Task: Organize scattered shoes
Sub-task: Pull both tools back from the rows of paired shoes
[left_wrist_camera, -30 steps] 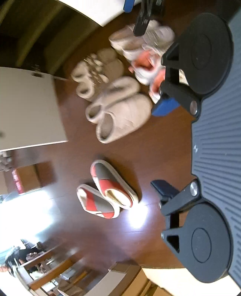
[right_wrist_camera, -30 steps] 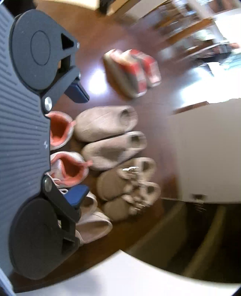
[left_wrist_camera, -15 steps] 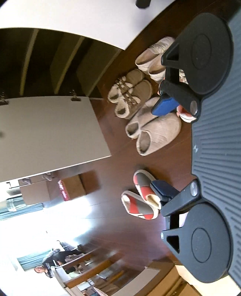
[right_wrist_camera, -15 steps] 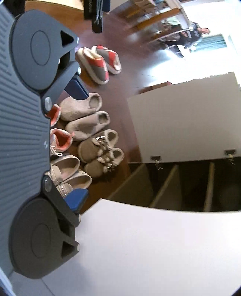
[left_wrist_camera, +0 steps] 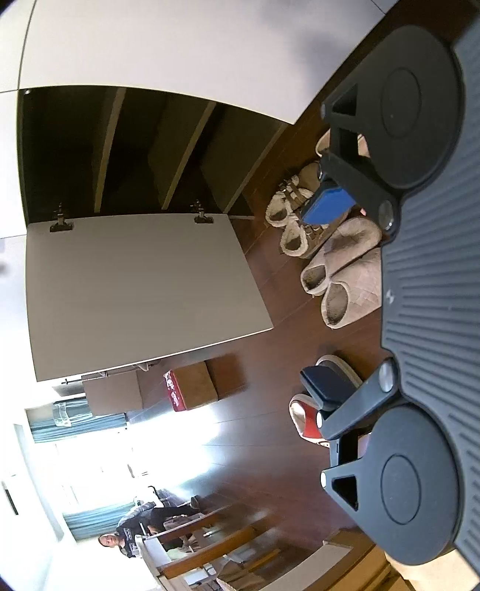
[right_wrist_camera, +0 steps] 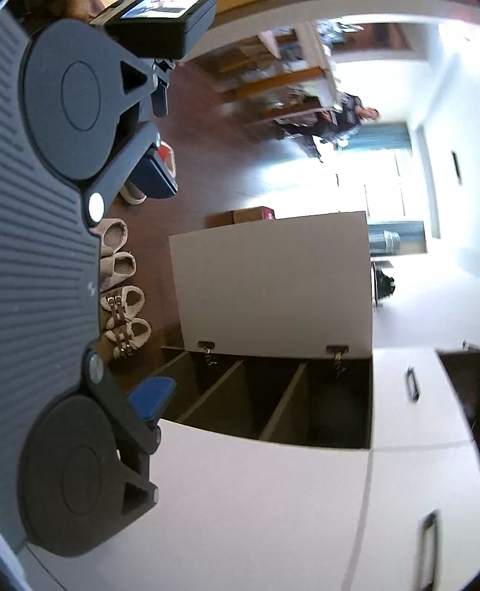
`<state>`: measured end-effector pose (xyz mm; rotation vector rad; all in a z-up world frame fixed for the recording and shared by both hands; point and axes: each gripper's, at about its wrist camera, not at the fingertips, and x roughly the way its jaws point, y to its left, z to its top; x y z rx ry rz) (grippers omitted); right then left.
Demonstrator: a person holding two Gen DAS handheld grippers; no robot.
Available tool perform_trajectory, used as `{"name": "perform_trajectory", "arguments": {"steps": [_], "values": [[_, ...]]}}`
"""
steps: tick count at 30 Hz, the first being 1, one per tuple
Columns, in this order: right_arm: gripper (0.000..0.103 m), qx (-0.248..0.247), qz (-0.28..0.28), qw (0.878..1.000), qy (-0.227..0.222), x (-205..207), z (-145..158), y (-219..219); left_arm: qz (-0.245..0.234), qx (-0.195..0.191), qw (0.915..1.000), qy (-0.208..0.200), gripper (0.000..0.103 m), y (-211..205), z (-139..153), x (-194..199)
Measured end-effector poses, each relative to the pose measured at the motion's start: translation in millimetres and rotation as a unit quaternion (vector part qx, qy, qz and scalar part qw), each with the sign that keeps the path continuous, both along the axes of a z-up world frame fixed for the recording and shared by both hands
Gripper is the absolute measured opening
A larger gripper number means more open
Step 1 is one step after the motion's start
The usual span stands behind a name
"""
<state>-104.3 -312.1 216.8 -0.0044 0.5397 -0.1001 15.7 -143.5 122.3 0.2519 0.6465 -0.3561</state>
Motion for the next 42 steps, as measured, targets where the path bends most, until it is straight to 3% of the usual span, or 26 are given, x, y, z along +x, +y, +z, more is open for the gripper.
{"name": "perform_trajectory", "arguments": {"steps": [6,11,20,24,27,30,33,37,39,42], "values": [[0.102,-0.046,0.022,0.998,0.046,17,5,11,-0.002,0.023,0.9994,0.024,0.089,3,-22,-4],[0.102,-0.06,0.033,0.994,0.081,35,-14,13,0.012,0.034,0.9978,0.056,0.093,0,-44,-5],[0.102,-0.035,0.039,0.978,0.203,79,-120,-22,0.017,0.059,0.9882,0.14,0.094,-33,-99,-4],[0.102,0.021,0.021,0.974,0.226,76,-165,-49,0.01,0.066,0.9877,0.141,0.094,-44,-110,5],[0.101,0.035,-0.019,0.966,0.257,80,-177,-59,0.009,0.076,0.988,0.134,0.094,-49,-116,15],[0.102,0.024,0.003,0.975,0.219,84,-163,-52,0.004,0.076,0.9891,0.126,0.094,-51,-117,23],[0.102,0.011,-0.01,0.981,0.193,91,-164,-54,0.003,0.075,0.9888,0.129,0.094,-51,-117,31],[0.102,0.015,-0.058,0.97,0.236,108,-178,-63,0.004,0.066,0.9828,0.173,0.094,-33,-112,35],[0.102,0.03,-0.05,0.97,0.235,115,-179,-61,0.01,0.064,0.9795,0.191,0.094,-9,-106,36],[0.102,0.034,-0.014,0.97,0.239,127,-180,-43,0.021,0.082,0.9799,0.181,0.094,27,-98,37]]}}
